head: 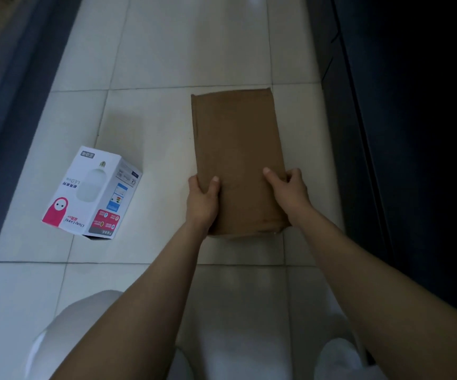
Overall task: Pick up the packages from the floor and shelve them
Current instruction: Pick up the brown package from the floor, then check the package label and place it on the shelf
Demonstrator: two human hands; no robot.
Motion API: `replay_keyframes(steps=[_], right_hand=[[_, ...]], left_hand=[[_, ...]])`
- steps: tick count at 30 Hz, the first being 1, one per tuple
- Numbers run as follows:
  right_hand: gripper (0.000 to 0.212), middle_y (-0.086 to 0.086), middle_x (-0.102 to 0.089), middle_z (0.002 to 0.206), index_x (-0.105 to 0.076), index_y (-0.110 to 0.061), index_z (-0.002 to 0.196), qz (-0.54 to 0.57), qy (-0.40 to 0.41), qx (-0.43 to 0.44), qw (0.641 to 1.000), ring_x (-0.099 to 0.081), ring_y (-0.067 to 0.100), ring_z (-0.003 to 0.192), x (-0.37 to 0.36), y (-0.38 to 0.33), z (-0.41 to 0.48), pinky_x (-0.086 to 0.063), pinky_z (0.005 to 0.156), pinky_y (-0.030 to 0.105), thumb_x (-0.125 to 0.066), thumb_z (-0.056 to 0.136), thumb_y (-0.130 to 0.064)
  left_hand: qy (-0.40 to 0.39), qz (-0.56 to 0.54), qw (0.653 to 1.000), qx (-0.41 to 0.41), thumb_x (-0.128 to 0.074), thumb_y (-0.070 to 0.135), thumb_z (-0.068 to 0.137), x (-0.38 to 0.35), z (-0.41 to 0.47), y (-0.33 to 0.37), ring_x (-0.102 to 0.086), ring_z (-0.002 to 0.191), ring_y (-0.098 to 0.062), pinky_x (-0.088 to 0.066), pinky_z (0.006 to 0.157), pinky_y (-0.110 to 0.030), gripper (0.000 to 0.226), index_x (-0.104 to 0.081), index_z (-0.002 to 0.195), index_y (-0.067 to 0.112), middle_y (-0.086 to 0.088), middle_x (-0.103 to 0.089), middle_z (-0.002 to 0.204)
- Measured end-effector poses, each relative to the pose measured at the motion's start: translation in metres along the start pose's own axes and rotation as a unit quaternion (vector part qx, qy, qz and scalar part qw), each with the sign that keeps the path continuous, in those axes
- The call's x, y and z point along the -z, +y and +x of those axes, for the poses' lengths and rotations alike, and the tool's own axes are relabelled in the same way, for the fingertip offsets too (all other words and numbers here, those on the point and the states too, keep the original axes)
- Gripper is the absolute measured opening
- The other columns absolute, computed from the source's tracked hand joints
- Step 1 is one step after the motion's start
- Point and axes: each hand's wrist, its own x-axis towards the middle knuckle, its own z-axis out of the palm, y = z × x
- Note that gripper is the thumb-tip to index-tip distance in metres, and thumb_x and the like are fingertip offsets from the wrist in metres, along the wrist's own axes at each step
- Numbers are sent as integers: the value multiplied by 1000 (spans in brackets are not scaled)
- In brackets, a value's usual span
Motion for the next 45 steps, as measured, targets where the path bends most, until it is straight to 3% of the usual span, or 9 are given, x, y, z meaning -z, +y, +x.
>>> replay_keyframes(steps=[8, 11, 14, 24, 27, 30, 35, 42, 45], right_hand=[[62, 6, -59, 124, -37, -9, 126, -8, 12, 97, 995, -59, 25, 106, 17, -105, -38, -51, 92, 40, -59, 88, -53], [61, 2, -57, 116, -36, -10, 127, -14, 12, 95, 995, -57, 19, 98, 39, -147, -74, -50, 76, 31, -58, 89, -52], [62, -3, -52, 110, -35, -10, 130, -7, 5, 84, 996, -54, 16, 94, 60, -194, -115, -42, 62, 21, -58, 90, -52], [67, 11, -54, 133, -33, -8, 138, -15, 34, 106, 994, -53, 21, 104, 145, -392, -276, -38, 79, 28, -56, 92, -50], [68, 13, -54, 134, -33, -7, 138, -18, 46, 122, 991, -55, 28, 114, 168, -454, -325, -38, 80, 29, -56, 91, -51], [68, 13, -53, 135, -32, -8, 137, -13, 47, 146, 988, -54, 30, 117, 187, -518, -370, -43, 85, 34, -56, 90, -51], [63, 15, -52, 135, -33, -7, 129, 6, 56, 207, 977, -53, 34, 120, 210, -603, -432, -46, 98, 43, -57, 90, -50], [63, 11, -52, 131, -33, -9, 129, 34, 58, 288, 955, -54, 30, 115, 228, -677, -491, -41, 85, 34, -58, 89, -51], [64, 5, -51, 123, -34, -10, 131, 46, 60, 323, 943, -53, 26, 111, 233, -694, -507, -44, 88, 37, -60, 88, -49]], left_hand=[[43, -33, 996, -74, -50, 39, 97, 39, -8, 88, -60, 103, -18, -47, 88, -33, 35, -47, 126, 19, 6, -61, 111], [34, -51, 997, -52, -55, 41, 94, 56, -39, 133, -62, 98, -10, -49, 79, -28, 38, -48, 126, 22, 9, -63, 109], [27, -68, 997, -29, -61, 41, 90, 82, -75, 187, -65, 100, -10, -53, 86, -34, 39, -50, 124, 24, 7, -66, 114], [10, -82, 996, -19, -60, 42, 90, 180, -210, 406, -64, 106, -17, -51, 97, -45, 41, -52, 125, 24, 5, -65, 119], [5, -96, 995, -39, -55, 44, 93, 213, -249, 472, -63, 105, -14, -51, 95, -40, 39, -51, 126, 24, 6, -63, 119], [32, -74, 993, -84, -40, 47, 99, 247, -282, 538, -56, 96, -6, -45, 79, -22, 42, -50, 128, 18, 5, -58, 120], [64, -97, 986, -119, -24, 49, 102, 296, -327, 627, -49, 125, -22, -36, 111, -45, 53, -50, 137, 18, -5, -52, 140], [112, -83, 965, -223, -29, 37, 104, 345, -370, 697, -45, 78, 3, -34, 63, -21, 38, -52, 126, 15, 4, -50, 109], [108, -123, 960, -229, -28, 51, 101, 359, -387, 713, -52, 92, -9, -41, 82, -32, 46, -53, 126, 21, 3, -52, 114]])
